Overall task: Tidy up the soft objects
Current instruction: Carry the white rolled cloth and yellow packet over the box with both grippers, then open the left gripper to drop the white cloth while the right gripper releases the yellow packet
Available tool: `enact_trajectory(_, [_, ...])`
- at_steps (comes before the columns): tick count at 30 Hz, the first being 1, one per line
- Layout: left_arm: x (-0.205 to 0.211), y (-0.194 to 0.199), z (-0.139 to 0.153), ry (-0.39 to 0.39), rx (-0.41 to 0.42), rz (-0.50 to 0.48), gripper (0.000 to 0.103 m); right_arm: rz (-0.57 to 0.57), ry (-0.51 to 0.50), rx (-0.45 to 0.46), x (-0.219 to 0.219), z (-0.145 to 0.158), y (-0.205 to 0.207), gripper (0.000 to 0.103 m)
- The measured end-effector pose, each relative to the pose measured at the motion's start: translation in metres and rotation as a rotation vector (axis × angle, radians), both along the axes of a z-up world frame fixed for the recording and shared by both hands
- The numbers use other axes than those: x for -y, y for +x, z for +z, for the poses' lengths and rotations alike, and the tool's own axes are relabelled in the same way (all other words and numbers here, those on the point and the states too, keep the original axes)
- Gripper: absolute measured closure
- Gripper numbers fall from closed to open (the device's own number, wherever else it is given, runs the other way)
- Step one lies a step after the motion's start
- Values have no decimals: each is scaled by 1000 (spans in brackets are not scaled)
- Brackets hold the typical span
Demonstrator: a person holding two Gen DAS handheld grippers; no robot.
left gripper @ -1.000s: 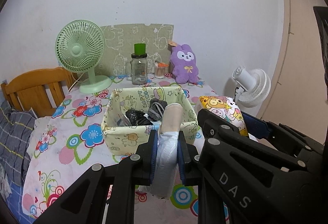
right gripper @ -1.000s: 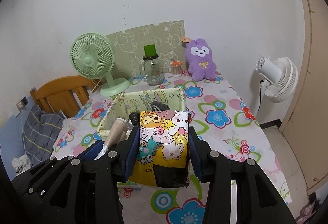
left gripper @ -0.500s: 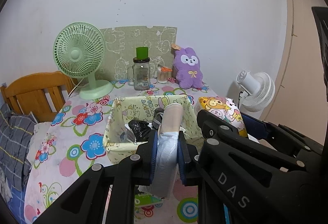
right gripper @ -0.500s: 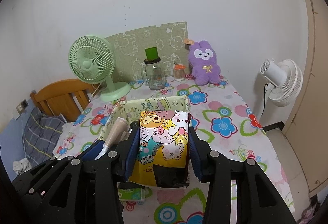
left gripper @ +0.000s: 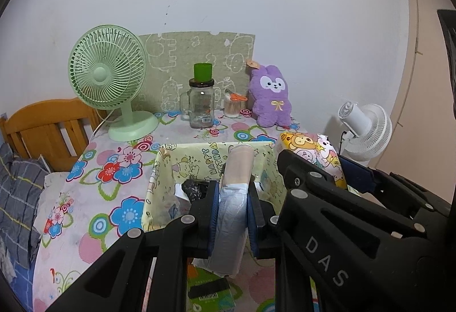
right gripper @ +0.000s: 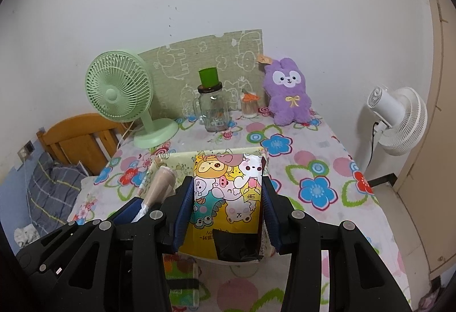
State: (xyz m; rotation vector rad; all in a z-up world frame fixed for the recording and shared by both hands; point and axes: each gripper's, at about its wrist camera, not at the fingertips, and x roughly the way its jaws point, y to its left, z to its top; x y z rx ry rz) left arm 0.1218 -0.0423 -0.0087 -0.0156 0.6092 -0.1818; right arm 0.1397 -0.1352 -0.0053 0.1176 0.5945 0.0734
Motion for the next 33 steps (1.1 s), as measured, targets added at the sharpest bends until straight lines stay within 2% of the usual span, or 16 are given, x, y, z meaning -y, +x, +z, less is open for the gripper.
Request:
enact_trajectory(21, [0, 62, -24, -1, -30, 10, 83, 17, 2, -39, 1, -24, 68, 54])
enact_trajectory(33, [-8, 85, -45, -23, -92, 24, 63, 46, 8, -84, -3, -43, 93, 53])
